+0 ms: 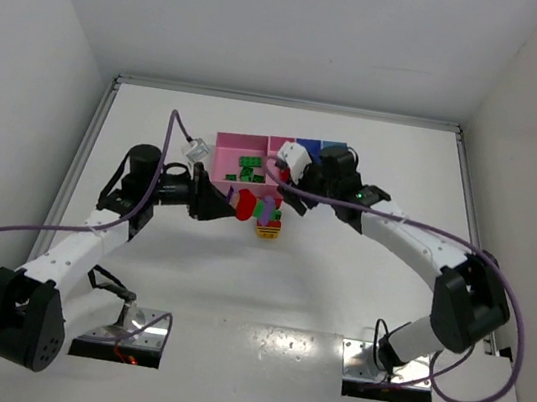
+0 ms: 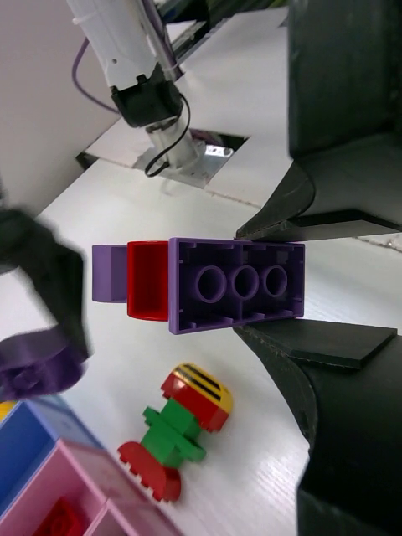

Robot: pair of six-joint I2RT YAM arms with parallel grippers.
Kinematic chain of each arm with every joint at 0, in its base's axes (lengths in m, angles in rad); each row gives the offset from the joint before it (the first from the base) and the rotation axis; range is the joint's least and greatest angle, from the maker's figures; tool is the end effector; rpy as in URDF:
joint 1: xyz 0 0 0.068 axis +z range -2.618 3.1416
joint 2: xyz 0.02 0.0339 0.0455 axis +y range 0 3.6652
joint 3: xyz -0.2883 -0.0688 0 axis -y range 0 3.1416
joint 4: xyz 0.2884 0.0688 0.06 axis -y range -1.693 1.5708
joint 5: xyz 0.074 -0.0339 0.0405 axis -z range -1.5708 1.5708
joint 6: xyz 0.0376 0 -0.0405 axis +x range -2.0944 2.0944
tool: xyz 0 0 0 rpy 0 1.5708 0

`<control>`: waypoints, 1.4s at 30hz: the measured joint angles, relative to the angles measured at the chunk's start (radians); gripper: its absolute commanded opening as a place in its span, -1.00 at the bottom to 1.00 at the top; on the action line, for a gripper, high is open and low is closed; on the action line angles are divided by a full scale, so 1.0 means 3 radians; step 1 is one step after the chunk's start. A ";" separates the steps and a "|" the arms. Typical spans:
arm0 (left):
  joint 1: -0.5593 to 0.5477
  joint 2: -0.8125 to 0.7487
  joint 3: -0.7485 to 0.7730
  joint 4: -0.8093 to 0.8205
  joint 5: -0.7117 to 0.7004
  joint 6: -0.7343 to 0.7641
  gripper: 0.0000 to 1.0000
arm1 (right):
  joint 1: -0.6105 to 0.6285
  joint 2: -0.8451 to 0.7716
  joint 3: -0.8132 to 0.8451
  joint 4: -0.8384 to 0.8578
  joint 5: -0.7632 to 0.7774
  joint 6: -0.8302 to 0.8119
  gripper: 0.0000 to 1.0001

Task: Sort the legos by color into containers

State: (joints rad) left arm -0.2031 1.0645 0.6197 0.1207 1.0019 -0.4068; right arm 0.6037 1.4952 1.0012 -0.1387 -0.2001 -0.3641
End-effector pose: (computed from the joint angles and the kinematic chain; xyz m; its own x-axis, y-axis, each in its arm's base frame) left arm 0.2440 -0.0826 0.2657 -0.6390 -0.0860 -0.7644 0.6948 0.3620 -0.6215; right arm 0.3003 0.2162 0.2515 -0.2098 -0.5686 -0.7954 -0.8166 0.5493 -0.1773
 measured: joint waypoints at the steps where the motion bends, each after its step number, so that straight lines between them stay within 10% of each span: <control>1: 0.0015 -0.0047 0.0000 -0.0018 -0.0029 0.0025 -1.00 | -0.0065 0.0127 0.0118 0.0062 0.0039 0.0041 -1.00; 13: 0.0160 -0.0061 0.0099 -0.0352 -0.0067 0.0362 -1.00 | -0.0884 0.1367 0.1279 0.0217 -0.0198 0.0543 -0.85; 25: 0.0188 0.0116 0.0169 -0.0402 -0.0033 0.0443 -1.00 | -0.1086 0.1731 0.1472 -0.0069 -0.0940 0.0828 0.55; 29: 0.0215 0.0139 0.0170 -0.0417 0.0004 0.0445 -1.00 | -0.1097 0.1677 0.1442 -0.0079 -0.1108 0.0884 0.74; 42: 0.0430 0.0487 0.0251 -0.0271 0.0692 0.0304 -1.00 | -0.1328 0.0853 0.1066 -0.0406 -0.2960 0.1036 0.82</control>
State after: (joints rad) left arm -0.0742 1.2106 0.6949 0.0395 1.2095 -0.3157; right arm 0.2054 1.7512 1.3209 -0.2604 -1.0882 -0.0532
